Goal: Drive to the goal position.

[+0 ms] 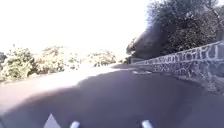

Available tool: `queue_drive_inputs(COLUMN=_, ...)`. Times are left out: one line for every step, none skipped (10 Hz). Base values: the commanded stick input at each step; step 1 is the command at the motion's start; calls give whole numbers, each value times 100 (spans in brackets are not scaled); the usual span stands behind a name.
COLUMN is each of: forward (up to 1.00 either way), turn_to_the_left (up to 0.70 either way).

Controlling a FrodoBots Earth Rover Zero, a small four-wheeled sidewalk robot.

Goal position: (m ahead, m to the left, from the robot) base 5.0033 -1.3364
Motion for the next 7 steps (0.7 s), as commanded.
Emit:
queue_drive_inputs(forward=70, turn_to_the_left=0)
queue_drive_inputs(forward=70, turn_to_the_left=-35)
queue_drive_inputs(forward=70, turn_to_the_left=-35)
queue_drive_inputs(forward=70, turn_to_the_left=-35)
queue_drive_inputs(forward=70, turn_to_the_left=-35)
queue_drive_inputs(forward=70, turn_to_the_left=-35)
queue_drive_inputs(forward=70, turn_to_the_left=-35)
